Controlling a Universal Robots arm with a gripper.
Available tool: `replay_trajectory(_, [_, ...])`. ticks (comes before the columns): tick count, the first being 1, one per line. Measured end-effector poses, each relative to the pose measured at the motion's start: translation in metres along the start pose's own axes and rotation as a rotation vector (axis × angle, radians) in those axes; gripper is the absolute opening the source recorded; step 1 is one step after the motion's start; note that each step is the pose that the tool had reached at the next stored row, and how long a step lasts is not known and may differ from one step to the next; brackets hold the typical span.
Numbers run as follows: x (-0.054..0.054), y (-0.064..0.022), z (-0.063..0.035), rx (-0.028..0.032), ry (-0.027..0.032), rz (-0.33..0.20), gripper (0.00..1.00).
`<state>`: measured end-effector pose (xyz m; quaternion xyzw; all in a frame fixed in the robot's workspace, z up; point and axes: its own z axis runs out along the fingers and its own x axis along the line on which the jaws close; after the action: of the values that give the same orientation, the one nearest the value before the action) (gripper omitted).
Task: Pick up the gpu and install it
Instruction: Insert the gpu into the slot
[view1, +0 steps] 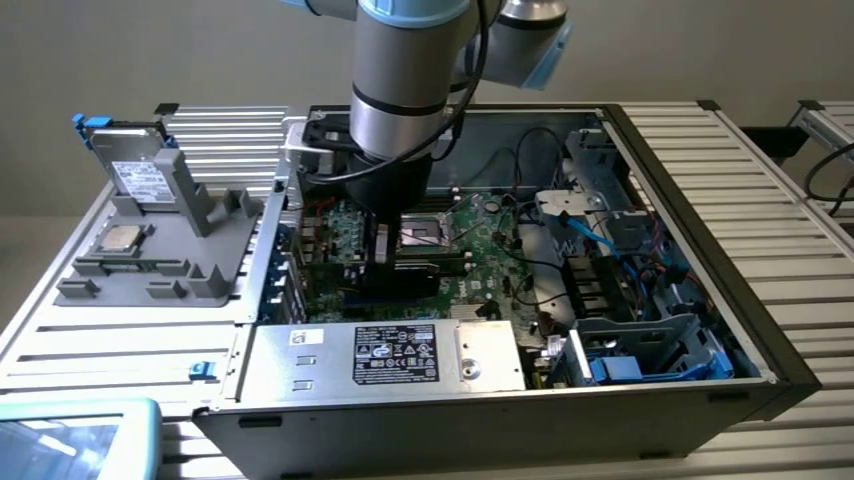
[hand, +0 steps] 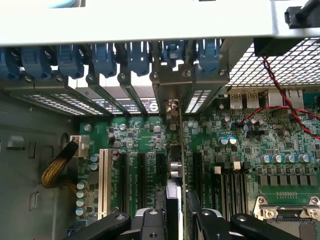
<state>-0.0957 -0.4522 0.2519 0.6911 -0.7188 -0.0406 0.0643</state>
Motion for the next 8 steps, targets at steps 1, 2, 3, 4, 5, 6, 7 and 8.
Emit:
replay_trajectory(1, [-0.0001, 0.0001, -0.0007, 0.0001, -0.0004, 0.000, 0.27])
replay_trajectory(2, [-0.0003, 0.0005, -0.0025, 0.0001, -0.0010, 0.000, 0.27])
replay_trajectory(3, [-0.0004, 0.0009, -0.0054, 0.0001, -0.0006, 0.000, 0.27])
replay_trajectory(4, [-0.0003, 0.0013, -0.0084, 0.0000, 0.0000, 0.000, 0.27])
replay_trajectory(5, [-0.0003, 0.0016, -0.0102, 0.0001, -0.0002, 0.000, 0.27])
replay_trajectory(6, [-0.0003, 0.0016, -0.0106, 0.0001, -0.0002, 0.000, 0.27])
replay_trajectory(7, [-0.0003, 0.0016, -0.0106, 0.0001, -0.0003, 0.000, 0.27])
replay_trajectory(8, [-0.0003, 0.0016, -0.0106, 0.0001, -0.0003, 0.000, 0.27])
